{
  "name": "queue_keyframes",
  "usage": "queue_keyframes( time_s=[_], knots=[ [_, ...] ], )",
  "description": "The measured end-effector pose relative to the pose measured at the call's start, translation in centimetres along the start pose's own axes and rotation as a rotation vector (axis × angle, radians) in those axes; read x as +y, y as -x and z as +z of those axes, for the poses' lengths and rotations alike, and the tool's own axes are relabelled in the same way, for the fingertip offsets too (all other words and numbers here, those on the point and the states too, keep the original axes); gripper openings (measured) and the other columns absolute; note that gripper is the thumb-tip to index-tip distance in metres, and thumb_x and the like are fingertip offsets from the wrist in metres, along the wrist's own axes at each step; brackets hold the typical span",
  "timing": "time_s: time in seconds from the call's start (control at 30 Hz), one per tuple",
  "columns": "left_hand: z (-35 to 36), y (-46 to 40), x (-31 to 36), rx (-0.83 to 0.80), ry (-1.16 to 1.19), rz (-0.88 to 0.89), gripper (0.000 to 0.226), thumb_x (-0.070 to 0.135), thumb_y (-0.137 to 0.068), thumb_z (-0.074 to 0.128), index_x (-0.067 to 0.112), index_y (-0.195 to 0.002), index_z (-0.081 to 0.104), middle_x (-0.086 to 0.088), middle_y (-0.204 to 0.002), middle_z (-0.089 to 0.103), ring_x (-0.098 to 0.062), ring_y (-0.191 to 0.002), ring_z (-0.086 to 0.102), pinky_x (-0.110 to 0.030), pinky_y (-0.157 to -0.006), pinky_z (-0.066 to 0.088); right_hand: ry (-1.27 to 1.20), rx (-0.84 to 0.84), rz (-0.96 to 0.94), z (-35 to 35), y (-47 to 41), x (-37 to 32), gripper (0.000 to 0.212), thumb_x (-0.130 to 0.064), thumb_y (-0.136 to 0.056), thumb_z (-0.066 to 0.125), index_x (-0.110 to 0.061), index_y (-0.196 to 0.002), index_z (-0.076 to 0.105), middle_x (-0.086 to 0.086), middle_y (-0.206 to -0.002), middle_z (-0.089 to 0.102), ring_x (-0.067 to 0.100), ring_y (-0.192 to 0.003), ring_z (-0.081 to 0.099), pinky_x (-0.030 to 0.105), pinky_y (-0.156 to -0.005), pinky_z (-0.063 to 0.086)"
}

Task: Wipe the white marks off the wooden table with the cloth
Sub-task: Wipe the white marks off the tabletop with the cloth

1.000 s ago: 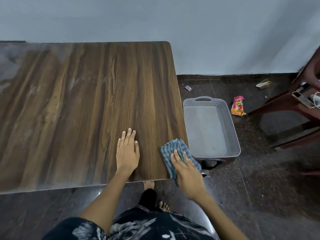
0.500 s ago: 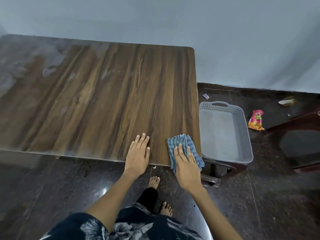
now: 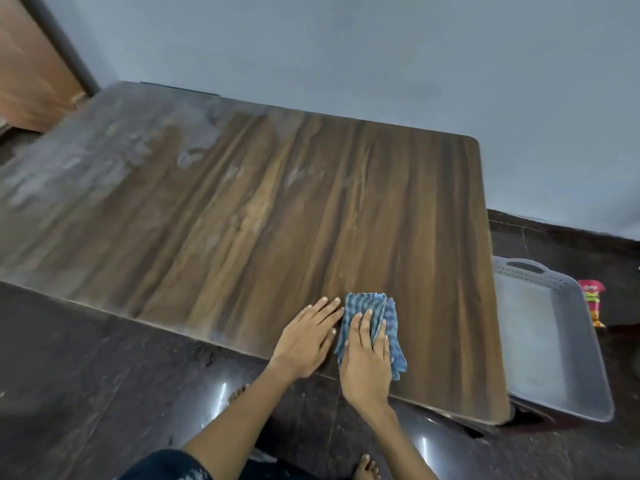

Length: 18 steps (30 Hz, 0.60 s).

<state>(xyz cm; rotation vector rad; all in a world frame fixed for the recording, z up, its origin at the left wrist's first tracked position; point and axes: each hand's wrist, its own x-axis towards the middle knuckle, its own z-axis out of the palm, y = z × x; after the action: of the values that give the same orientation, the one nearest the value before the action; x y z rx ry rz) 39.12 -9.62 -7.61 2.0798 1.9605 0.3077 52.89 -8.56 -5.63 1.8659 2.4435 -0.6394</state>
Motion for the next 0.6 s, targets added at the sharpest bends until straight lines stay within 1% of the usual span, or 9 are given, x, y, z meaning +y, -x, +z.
queue_keyframes(
  time_s=[0.13,0.27,0.47,0.6],
  knots=[
    [-2.7,-0.5,-7.5,-0.043,-0.039,-0.007,0.05,0.034,-0.099,0.018,0.026,-0.148,0.014,0.013,-0.156,0.008,-0.007,-0.144,0.0,-0.025,-0.115,-0.003,-0.026,0.002,0.039,1.9,-3.5,-7.7,0.062,-0.026,-0.101,0.027,-0.014,-0.149,-0.011,0.005,-0.158,-0.018,0.03,-0.145,-0.015,0.038,-0.119,-0.003],
    [-6.3,-1.0,-14.5,-0.086,-0.05,0.006,0.05,0.033,-0.1,0.02,0.025,-0.148,0.012,0.012,-0.156,0.007,-0.008,-0.144,0.002,-0.028,-0.116,0.001,-0.04,0.003,0.049,3.6,-6.9,-14.7,0.062,-0.026,-0.101,0.028,-0.014,-0.15,-0.008,0.004,-0.159,-0.015,0.03,-0.145,-0.016,0.039,-0.119,-0.003],
    [-10.2,-1.9,-22.9,-0.124,-0.013,-0.039,0.049,0.032,-0.101,0.021,0.024,-0.148,0.014,0.011,-0.156,0.01,-0.007,-0.144,0.003,-0.029,-0.116,0.003,-0.057,-0.017,0.052,5.1,-11.4,-23.4,0.06,-0.028,-0.101,0.026,-0.013,-0.15,-0.005,0.004,-0.159,-0.011,0.031,-0.145,-0.015,0.039,-0.119,-0.003],
    [-11.4,-2.1,-27.0,-0.076,0.069,-0.171,0.047,0.032,-0.101,0.023,0.023,-0.146,0.022,0.012,-0.155,0.016,-0.008,-0.144,0.005,-0.033,-0.116,0.001,-0.113,-0.082,0.024,5.7,-13.9,-28.4,0.056,-0.025,-0.103,0.021,-0.013,-0.15,-0.006,0.004,-0.159,-0.014,0.031,-0.144,-0.019,0.039,-0.117,-0.009]
  ],
)
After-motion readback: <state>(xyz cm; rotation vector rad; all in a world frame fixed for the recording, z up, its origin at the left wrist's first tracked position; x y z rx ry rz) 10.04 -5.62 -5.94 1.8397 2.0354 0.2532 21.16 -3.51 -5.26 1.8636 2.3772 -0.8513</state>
